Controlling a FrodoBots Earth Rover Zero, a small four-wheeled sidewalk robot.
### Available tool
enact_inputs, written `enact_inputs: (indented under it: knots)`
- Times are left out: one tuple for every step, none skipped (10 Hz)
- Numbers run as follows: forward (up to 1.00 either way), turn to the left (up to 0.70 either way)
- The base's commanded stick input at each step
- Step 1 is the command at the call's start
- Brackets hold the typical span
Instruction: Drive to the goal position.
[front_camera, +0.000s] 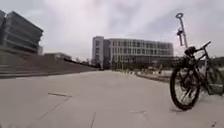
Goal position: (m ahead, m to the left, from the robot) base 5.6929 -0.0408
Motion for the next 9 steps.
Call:
enact_inputs:
  knots:
    - [1.0, 0.0]
    - [1.0, 0.0]
    - [1.0, -0.24]
    - [1.0, -0.4]
    - [1.0, -0.4]
    - [1.0, -0.4]
    - [1.0, -0.01]
    - [1.0, 0.0]
    - [1.0, 0.0]
